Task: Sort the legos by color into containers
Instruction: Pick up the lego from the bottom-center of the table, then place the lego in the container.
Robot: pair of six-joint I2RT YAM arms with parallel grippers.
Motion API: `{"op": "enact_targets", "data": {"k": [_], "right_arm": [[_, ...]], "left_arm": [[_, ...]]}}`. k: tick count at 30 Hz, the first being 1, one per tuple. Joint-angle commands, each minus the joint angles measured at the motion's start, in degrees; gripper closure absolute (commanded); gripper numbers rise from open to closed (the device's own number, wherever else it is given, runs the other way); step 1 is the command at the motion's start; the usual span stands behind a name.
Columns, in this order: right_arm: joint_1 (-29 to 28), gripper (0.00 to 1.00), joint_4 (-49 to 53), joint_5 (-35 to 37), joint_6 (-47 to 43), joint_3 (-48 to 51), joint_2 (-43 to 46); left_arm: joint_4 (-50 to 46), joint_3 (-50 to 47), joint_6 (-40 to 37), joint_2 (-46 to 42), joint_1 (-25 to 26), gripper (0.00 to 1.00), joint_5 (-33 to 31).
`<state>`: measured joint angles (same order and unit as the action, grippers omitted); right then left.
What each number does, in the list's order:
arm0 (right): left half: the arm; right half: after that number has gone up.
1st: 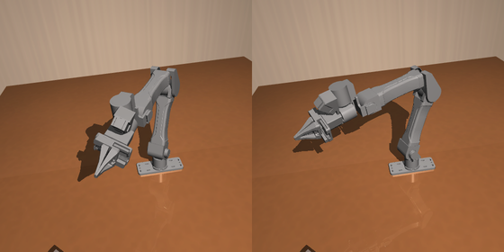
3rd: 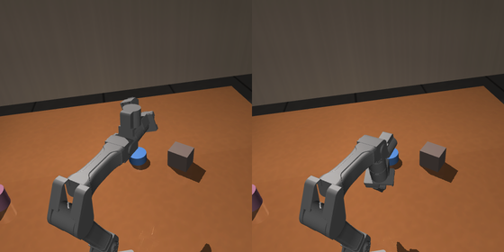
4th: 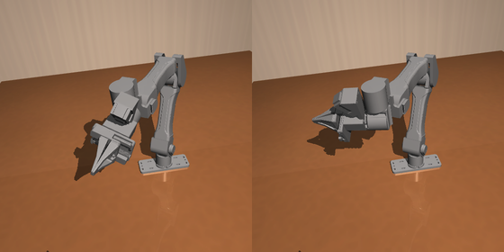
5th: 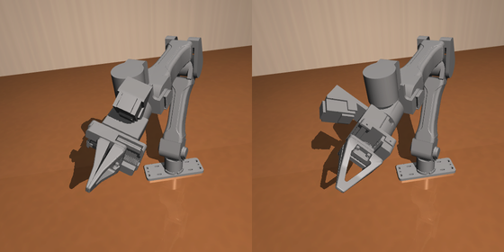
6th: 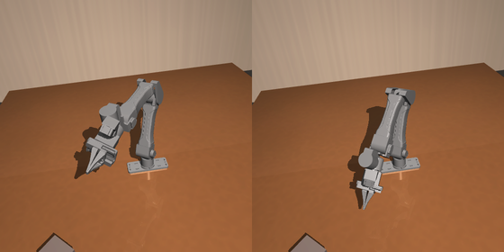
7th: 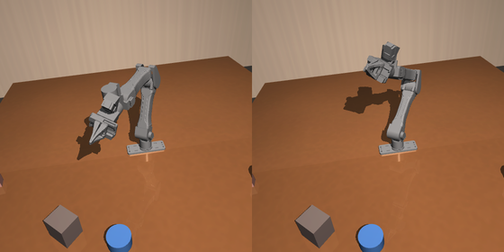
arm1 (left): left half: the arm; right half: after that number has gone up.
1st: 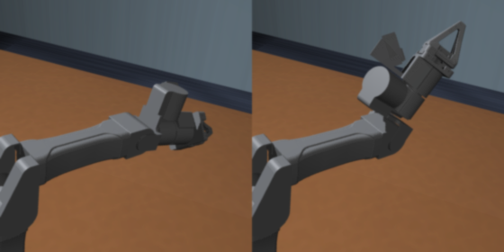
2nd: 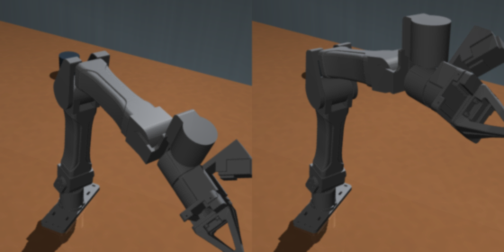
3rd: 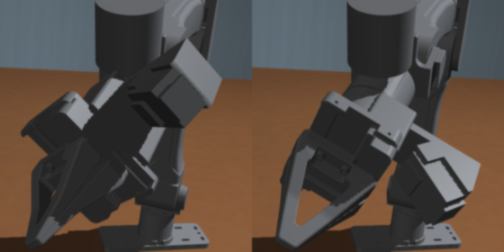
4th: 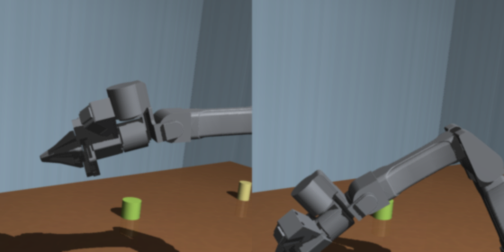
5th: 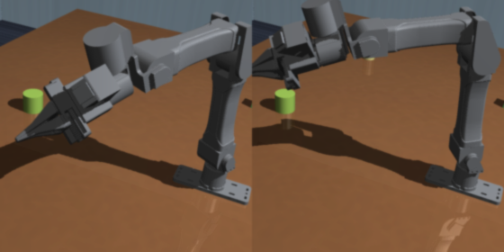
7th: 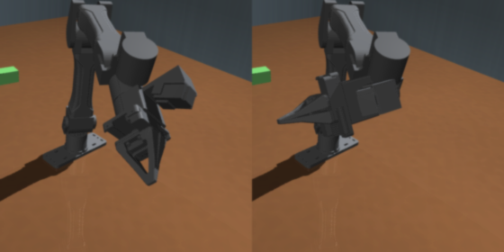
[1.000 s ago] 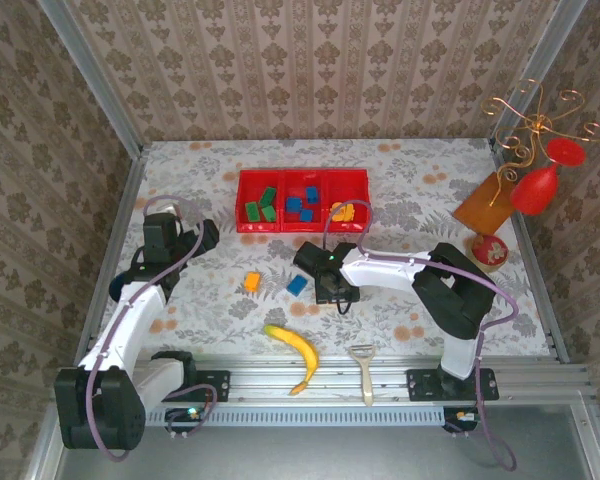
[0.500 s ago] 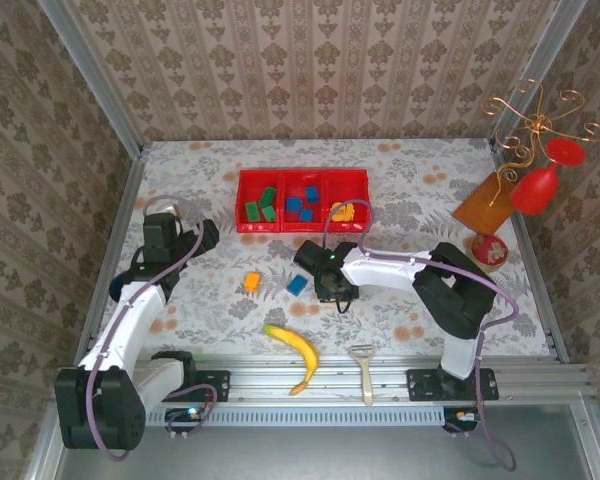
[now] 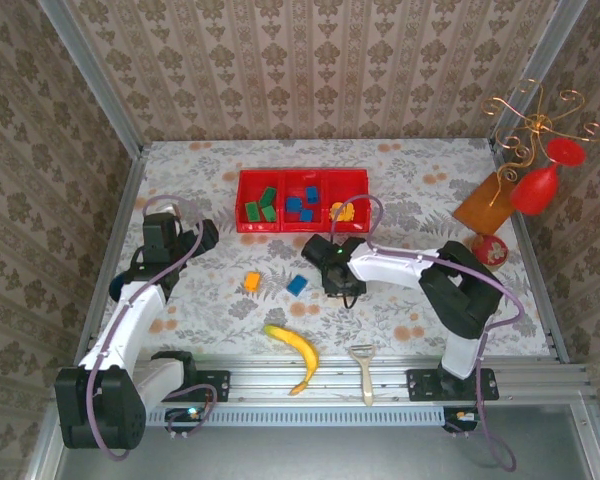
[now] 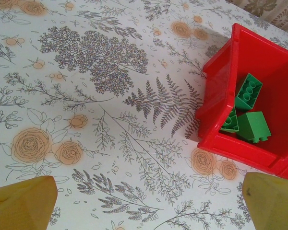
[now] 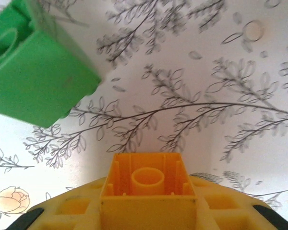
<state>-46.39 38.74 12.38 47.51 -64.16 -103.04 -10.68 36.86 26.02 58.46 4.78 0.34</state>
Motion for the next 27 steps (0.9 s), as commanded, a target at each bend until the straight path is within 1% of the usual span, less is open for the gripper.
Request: {"op": "enact_targets", "data": {"k": [1,14,27], "right_arm": [[1.1,0.84,2.2,3.4,-1.8,0.2,3.6],[6.6,0.85,1.7,7.2,-8.9,-3.6,7.5],[11.5,0.84,-0.8,8.9,-16.1,-10.9,5.4]], "left_arm": [[0.4,0.0,1.0,-0.2,-0.5,0.0,0.9],[-0.5,0.1,0.7,-1.5,-0.6,0.0,0.6],[-2.1,0.2,0.3,-3.8,-0.6,0.0,-0.2]]}}
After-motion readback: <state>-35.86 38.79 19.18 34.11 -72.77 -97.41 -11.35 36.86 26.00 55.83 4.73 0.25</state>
